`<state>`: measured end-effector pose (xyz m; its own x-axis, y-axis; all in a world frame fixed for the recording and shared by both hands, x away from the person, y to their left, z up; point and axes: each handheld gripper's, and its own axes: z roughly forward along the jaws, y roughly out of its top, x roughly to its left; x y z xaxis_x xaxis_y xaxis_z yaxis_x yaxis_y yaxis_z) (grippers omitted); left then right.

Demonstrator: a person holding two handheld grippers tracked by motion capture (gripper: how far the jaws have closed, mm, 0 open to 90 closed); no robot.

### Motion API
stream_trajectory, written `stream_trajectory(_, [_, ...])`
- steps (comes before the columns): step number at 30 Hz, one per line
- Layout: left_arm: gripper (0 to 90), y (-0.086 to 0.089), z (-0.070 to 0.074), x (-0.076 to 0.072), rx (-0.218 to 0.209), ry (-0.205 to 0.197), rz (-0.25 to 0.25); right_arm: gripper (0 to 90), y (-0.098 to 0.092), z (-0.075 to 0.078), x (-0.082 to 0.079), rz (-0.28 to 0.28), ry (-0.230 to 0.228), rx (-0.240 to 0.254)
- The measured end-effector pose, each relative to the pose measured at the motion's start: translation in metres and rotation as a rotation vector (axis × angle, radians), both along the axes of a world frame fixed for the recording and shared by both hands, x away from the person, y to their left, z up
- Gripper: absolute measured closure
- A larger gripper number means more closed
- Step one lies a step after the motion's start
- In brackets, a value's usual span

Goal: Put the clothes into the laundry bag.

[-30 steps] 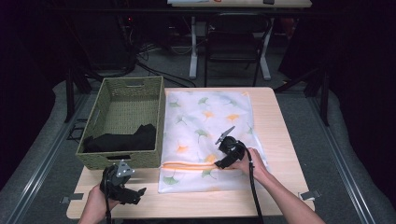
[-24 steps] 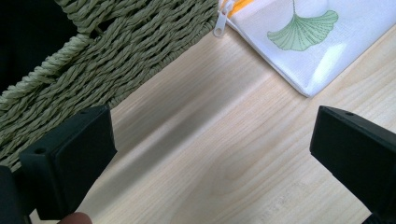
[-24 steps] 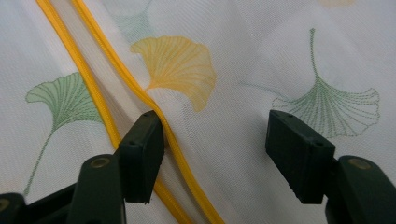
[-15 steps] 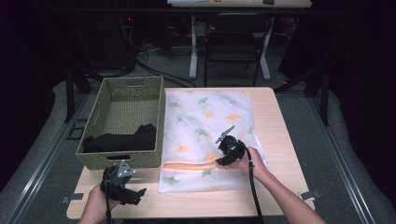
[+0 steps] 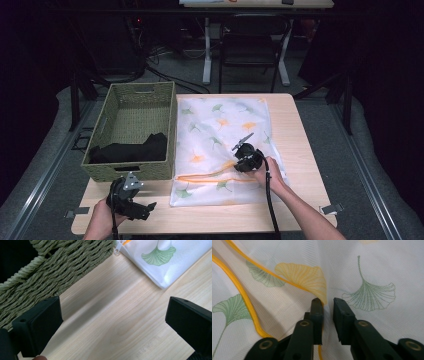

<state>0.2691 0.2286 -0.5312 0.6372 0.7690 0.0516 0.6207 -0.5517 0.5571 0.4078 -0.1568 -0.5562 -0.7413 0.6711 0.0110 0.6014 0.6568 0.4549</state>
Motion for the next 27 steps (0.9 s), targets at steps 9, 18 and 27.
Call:
stream_trajectory(9, [6.0,-0.004,0.001,-0.002,0.036,0.005,-0.024,87.8,-0.002,0.005,-0.002,0.002,-0.018,0.024])
stream_trajectory(18, [5.6,-0.001,0.001,-0.001,0.024,0.012,-0.060,87.8,-0.006,0.022,-0.006,0.001,-0.065,0.067])
stream_trajectory(27, [5.1,0.000,0.001,-0.001,0.008,0.005,-0.057,87.8,-0.008,0.036,-0.007,0.001,-0.097,0.106])
